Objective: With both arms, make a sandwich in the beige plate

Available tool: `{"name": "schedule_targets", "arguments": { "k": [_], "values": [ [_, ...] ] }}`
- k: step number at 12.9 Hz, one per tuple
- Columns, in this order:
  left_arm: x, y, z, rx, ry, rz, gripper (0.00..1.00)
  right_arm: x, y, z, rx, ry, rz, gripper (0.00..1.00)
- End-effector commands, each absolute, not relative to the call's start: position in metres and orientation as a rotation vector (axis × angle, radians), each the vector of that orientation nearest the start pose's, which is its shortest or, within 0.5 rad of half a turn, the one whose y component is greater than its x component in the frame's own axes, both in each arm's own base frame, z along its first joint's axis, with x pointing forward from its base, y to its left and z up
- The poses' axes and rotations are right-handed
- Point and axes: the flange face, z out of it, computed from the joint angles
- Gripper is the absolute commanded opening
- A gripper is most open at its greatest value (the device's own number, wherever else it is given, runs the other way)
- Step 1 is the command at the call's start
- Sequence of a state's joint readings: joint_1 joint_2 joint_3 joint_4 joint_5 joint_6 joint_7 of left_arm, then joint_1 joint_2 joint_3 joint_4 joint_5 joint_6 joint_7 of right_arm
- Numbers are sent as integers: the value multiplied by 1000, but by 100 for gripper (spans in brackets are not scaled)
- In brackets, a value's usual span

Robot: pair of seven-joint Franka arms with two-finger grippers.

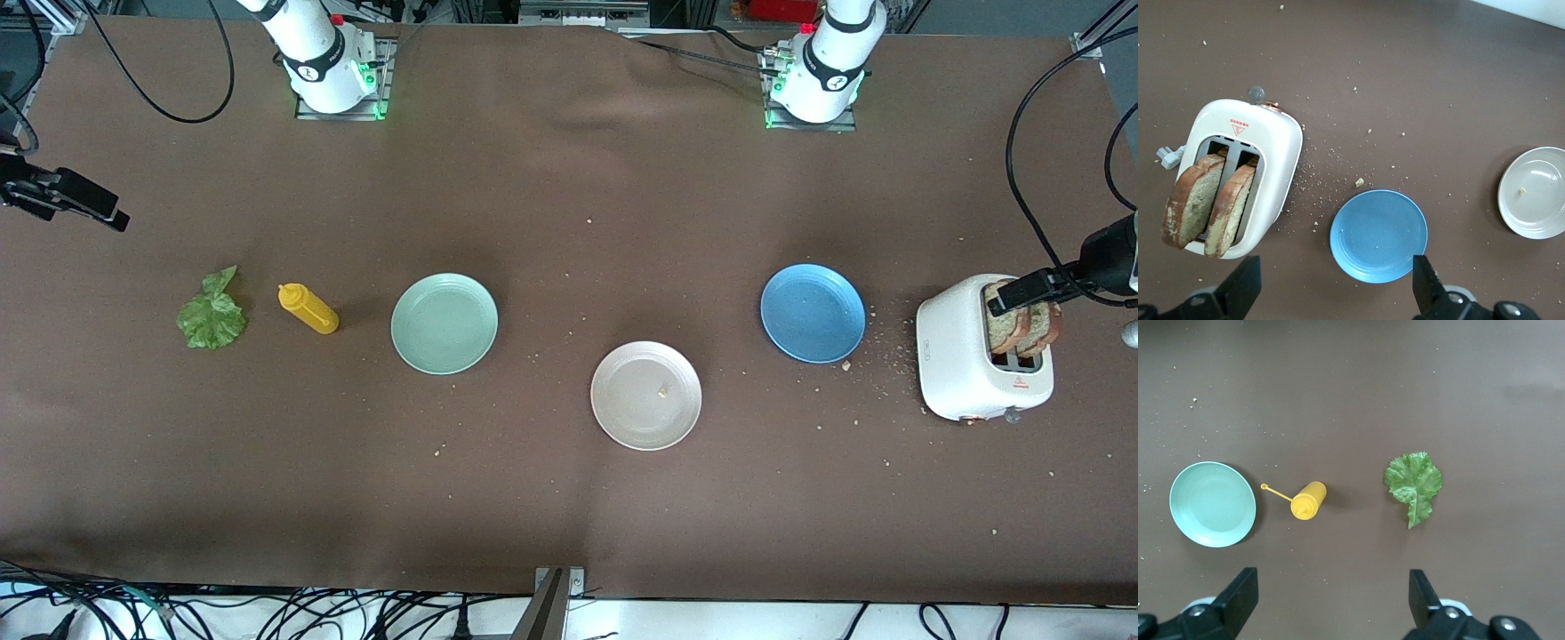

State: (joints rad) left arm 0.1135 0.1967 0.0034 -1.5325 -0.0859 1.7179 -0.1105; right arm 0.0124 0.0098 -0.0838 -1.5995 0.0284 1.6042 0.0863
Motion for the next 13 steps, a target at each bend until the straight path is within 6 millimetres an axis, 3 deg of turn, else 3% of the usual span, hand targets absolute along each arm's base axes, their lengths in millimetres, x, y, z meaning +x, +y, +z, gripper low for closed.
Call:
{"name": "schedule_targets", "arguments": {
  "k": [1, 4, 7, 9, 13],
  "values": [
    [623, 61, 547, -3179, -368, -2, 100, 554, -38, 611, -3103, 267, -14, 100],
    [622, 61, 548, -3170, -360, -5, 100, 554, -39, 611, -3104, 262, -14, 100],
    [623, 47, 549, -3129, -296, -5, 100, 553, -46, 613, -3100, 283, -21, 100],
    [623, 47, 549, -3129, -296, -5, 100, 553, -57, 619, -3093, 306, -41, 100],
    [626, 50, 539, -3125, -304, 19, 100, 553, -56, 618, -3094, 304, -36, 100]
  ]
}}
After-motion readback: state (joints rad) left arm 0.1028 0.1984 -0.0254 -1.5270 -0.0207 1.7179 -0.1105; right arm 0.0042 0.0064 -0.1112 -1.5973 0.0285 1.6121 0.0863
